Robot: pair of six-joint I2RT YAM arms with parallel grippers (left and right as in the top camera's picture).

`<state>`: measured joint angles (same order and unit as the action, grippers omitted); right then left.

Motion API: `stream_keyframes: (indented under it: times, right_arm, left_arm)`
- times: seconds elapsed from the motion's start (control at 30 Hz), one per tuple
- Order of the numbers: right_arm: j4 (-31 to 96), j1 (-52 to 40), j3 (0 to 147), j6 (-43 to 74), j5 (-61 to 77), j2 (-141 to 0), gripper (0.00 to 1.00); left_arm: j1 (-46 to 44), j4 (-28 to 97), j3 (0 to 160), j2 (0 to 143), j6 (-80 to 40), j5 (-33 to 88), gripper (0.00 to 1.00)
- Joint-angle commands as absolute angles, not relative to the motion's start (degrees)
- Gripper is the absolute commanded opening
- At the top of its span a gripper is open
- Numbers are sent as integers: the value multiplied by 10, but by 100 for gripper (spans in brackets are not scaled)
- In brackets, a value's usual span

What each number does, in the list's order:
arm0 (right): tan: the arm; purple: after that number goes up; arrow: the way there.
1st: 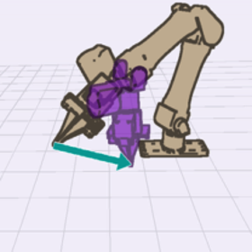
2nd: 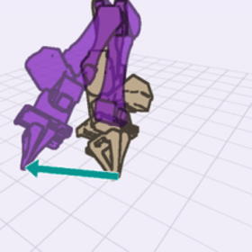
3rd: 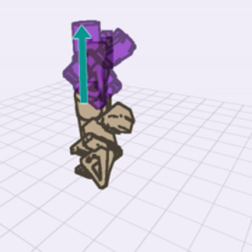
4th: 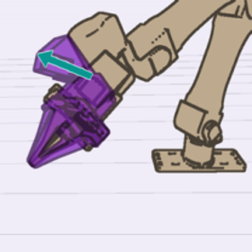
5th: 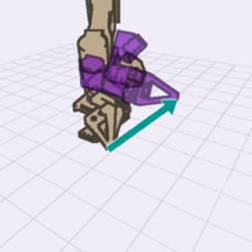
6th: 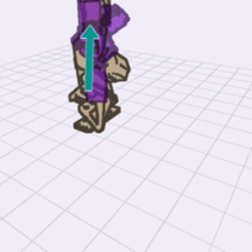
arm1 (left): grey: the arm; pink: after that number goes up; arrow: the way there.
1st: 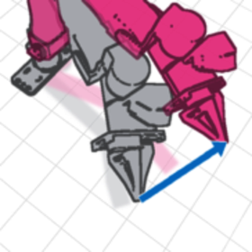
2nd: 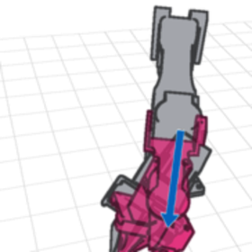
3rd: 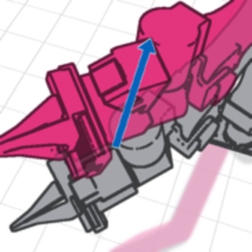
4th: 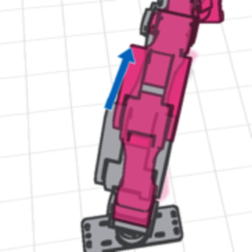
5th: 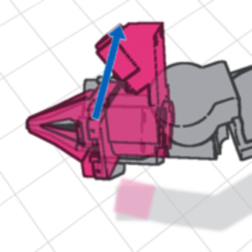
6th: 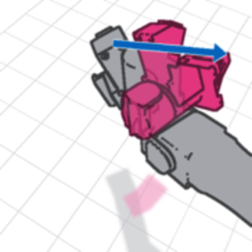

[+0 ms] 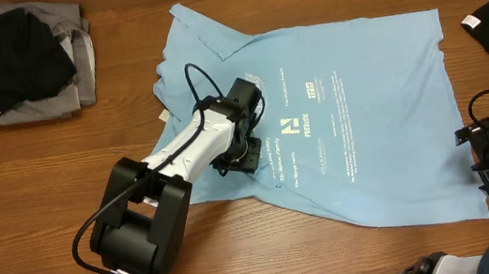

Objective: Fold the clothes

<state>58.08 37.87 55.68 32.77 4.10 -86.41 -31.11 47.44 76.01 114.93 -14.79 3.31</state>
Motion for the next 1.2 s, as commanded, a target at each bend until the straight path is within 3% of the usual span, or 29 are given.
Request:
stream_keyframes:
  times: [0.0, 0.2, 0.43, 0.63, 0.8, 1.17]
  right_arm:
    - [580, 379, 555, 325, 42, -850, 100]
    - [584, 379, 555, 325, 42, -850, 100]
    - [592, 379, 555, 325, 42, -850, 100]
    - [620, 379, 555, 325, 42, -850, 100]
    - [644, 379, 555, 325, 42, -850, 100]
    - [650, 379, 554, 325, 73, -850, 100]
  left_arm:
    - [-303, 432, 759, 1169, -143, -11, 50]
    - [-289, 418, 783, 1167, -141, -36, 60]
    - [-270, 557, 887, 1164, -141, -71, 66]
    - [-251, 677, 937, 1164, -157, -75, 77]
    - [-238, 713, 892, 1165, -180, -54, 76]
    - [-237, 622, 768, 1165, -165, 13, 73]
